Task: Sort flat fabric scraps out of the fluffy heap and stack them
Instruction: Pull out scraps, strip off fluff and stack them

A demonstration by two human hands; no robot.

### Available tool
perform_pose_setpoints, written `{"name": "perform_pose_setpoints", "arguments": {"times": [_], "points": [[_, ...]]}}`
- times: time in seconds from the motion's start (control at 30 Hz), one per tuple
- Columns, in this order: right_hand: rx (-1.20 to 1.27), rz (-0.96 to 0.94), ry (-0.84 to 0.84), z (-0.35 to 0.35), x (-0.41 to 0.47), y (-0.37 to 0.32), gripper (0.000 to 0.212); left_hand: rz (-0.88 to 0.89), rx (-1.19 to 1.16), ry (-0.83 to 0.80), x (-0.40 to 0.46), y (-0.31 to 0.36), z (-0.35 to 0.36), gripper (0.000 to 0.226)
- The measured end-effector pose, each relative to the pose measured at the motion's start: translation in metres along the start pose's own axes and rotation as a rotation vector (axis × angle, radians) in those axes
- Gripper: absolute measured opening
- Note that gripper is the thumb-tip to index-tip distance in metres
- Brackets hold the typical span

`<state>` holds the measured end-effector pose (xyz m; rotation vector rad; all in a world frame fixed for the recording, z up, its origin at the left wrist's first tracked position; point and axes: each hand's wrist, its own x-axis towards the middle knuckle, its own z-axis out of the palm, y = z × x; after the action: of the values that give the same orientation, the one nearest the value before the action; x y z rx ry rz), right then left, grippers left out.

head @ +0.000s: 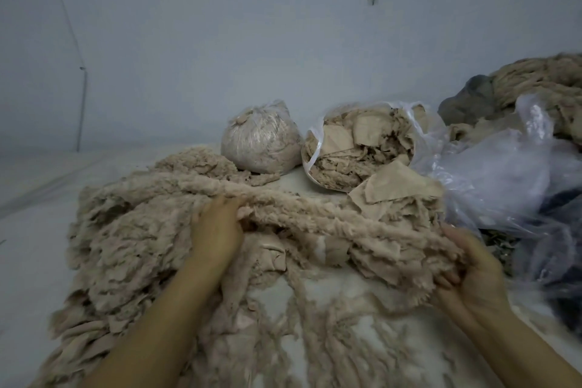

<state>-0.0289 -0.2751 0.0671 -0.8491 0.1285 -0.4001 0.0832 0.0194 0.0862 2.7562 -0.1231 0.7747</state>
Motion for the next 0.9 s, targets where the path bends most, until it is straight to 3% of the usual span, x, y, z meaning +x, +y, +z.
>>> {"name": "perform_pose_setpoints", "arguments": {"times": [0.1,0.17,0.23,0.3,0.4,0.47,0.57,0.63,0.67,0.73,0.83,0.9], "points": [[-0.146,-0.010,0.022,-0.013,0.008,0.004,0.041,0.138,-0.165,-0.003,-0.010,0.005,-0.008,0.023],[-0.223,0.012,-0.011,-0.021,0.012,0.010,0.028,0.366,-0.247,-0.189,-0.024,0.006,-0.009,0.022],[-0.437,0.024,-0.076,-0.030,0.014,0.015,0.032,0.449,-0.304,-0.421,-0.040,0.005,-0.008,0.022],[-0.749,-0.005,-0.173,-0.035,0.012,0.019,0.033,0.381,-0.313,-0.582,-0.050,-0.003,-0.006,0.024],[-1.056,-0.096,-0.267,-0.033,0.006,0.022,0.017,0.272,-0.349,-0.735,-0.060,-0.016,-0.007,0.016],[-1.206,-0.108,-0.280,-0.035,0.003,0.017,0.024,0.204,-0.457,-0.794,-0.063,-0.023,-0.014,0.017],[-1.430,0.136,-0.566,-0.044,-0.006,0.000,0.043,0.148,-0.494,-0.869,-0.063,-0.030,-0.027,0.021],[-1.587,0.335,-0.818,-0.045,-0.017,-0.010,0.039,0.139,-0.480,-0.887,-0.064,-0.031,-0.032,0.022],[-1.624,0.389,-0.851,-0.044,-0.022,-0.014,0.036,0.145,-0.478,-0.873,-0.066,-0.030,-0.032,0.022],[-1.685,0.261,-0.729,-0.035,-0.024,-0.015,0.028,0.171,-0.510,-0.829,-0.071,-0.022,-0.029,0.020],[-1.602,-0.201,-0.496,-0.001,-0.020,-0.001,0.015,0.198,-0.538,-0.800,-0.076,-0.010,-0.021,0.024],[-1.456,-0.267,-0.492,0.027,-0.019,0.020,0.009,0.192,-0.550,-0.781,-0.079,-0.005,-0.014,0.025]]}}
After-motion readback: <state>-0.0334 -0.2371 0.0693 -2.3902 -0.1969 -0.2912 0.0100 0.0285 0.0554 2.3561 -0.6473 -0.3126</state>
